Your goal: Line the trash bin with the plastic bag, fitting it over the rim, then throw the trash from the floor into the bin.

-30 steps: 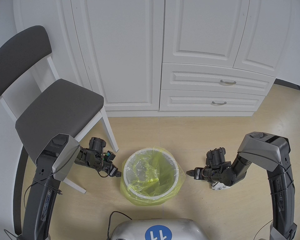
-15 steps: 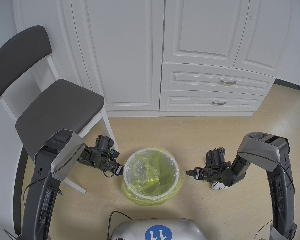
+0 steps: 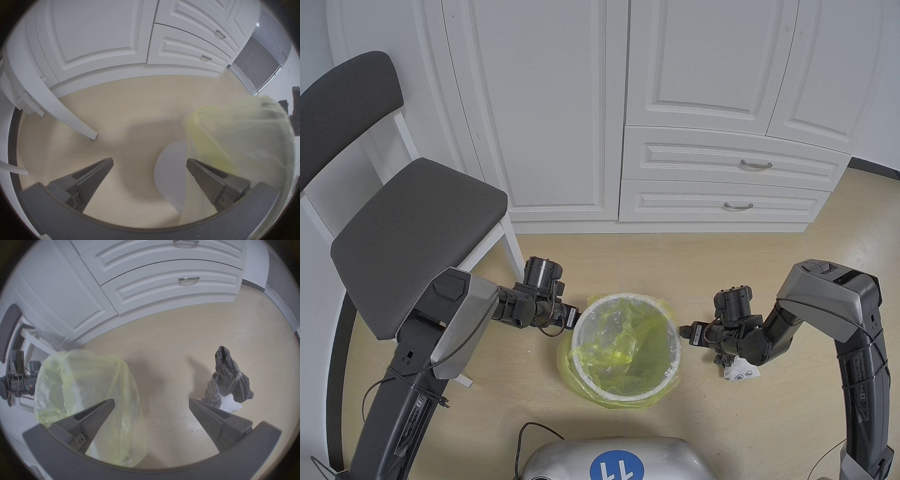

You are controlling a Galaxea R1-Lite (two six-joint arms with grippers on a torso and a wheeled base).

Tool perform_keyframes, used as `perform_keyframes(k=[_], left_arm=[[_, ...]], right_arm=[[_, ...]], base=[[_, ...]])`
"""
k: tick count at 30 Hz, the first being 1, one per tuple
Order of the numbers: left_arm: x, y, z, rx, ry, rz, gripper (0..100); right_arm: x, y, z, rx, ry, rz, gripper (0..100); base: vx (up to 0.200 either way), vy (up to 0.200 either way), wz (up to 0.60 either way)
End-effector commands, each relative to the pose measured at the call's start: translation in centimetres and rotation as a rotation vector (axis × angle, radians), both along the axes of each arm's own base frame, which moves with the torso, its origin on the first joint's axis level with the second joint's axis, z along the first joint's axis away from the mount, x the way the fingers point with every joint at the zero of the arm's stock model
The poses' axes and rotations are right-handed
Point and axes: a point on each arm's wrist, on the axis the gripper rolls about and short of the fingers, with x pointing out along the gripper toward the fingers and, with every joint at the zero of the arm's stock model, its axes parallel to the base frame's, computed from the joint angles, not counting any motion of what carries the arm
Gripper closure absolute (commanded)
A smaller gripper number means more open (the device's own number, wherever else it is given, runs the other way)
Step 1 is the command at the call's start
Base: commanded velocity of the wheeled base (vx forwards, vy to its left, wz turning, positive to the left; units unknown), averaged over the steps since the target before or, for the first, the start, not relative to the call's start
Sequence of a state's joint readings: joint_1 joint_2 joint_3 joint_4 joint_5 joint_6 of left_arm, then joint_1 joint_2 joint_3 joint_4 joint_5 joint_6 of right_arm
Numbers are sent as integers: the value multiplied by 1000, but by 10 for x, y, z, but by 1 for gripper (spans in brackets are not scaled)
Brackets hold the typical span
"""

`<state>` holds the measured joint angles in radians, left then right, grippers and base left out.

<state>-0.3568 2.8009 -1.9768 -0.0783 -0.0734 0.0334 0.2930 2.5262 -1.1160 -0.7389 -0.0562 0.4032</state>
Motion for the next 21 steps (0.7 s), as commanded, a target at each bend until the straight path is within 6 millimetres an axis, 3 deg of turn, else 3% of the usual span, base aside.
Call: perform_keyframes(k=[1, 21], left_arm=[[-2, -8, -20, 4, 19, -5, 0], [15, 24, -48, 2, -80, 87, 0]], right_arm=[[5, 2, 6, 7, -29, -24, 0], [15, 9, -12, 3, -29, -38, 0]], base=[[0, 0, 0], [0, 0, 0]])
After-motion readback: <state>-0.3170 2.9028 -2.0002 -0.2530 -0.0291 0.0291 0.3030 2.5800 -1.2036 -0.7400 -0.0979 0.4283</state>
